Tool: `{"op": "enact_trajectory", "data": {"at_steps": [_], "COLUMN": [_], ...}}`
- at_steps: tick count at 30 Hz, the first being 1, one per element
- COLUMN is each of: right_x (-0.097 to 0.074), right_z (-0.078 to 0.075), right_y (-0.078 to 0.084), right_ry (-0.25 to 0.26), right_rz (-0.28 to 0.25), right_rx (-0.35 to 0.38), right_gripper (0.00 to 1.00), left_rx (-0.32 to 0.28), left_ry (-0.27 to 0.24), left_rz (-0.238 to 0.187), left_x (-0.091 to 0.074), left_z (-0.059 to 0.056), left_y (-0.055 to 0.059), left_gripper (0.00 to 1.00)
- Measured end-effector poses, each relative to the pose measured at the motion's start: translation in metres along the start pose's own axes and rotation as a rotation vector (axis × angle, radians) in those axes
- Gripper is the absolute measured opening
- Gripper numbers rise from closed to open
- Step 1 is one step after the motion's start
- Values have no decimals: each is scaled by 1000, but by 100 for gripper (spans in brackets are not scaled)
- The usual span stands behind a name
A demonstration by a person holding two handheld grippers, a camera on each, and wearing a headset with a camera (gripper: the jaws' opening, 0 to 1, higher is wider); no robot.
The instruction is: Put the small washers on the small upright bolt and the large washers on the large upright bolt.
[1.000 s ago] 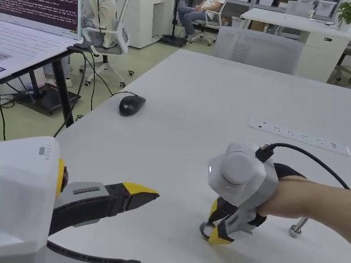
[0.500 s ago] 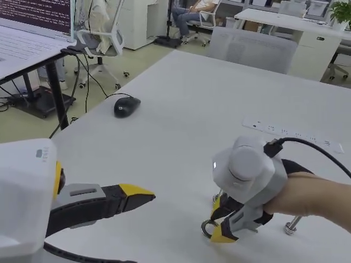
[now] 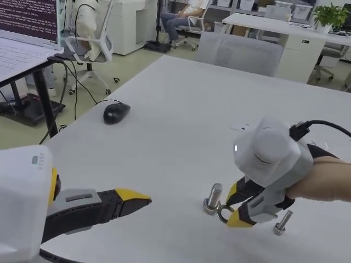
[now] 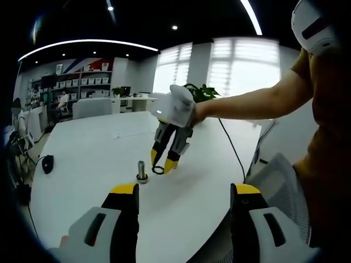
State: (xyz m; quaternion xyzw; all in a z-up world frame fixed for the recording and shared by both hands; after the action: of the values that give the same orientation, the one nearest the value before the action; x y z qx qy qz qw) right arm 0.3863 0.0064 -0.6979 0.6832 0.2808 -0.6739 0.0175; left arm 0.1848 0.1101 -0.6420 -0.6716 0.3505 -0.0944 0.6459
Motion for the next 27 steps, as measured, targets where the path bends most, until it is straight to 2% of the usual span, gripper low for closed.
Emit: {"op": "enact_trajectory", "data": {"at_steps": [7,14,27], "right_x": [-16,-17,-4], "right_z": [-20,-35,-40], "right_y": [-7,-17,-23], "right_ry": [46,59,29], "right_rz": [-7,-7,4], "right_rx": [-6,-29,-45], "right_gripper": [22,22,22], "left_rx": [6,12,4], "left_ry": [6,2,-8], "left_rz": [8,6,8], "left_x": [2,2,2], "left_z": [-1,1,5], "left_y": [-1,-4,-3], "left_gripper": [67,67,67]}}
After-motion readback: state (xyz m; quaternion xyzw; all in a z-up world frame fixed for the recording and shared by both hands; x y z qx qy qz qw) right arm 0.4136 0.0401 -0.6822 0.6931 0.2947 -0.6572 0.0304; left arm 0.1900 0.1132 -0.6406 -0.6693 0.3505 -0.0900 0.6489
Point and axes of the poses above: the centre of the closed fingertips' face, and the gripper's own axes: x roughly forward along the fingers, z roughly to its left, y roughly out of its underside, the point moved 7 cm from there along -x, roughly backward along the fingers, and after that the axes turned 1 degree about -y, right-handed, at the moved point
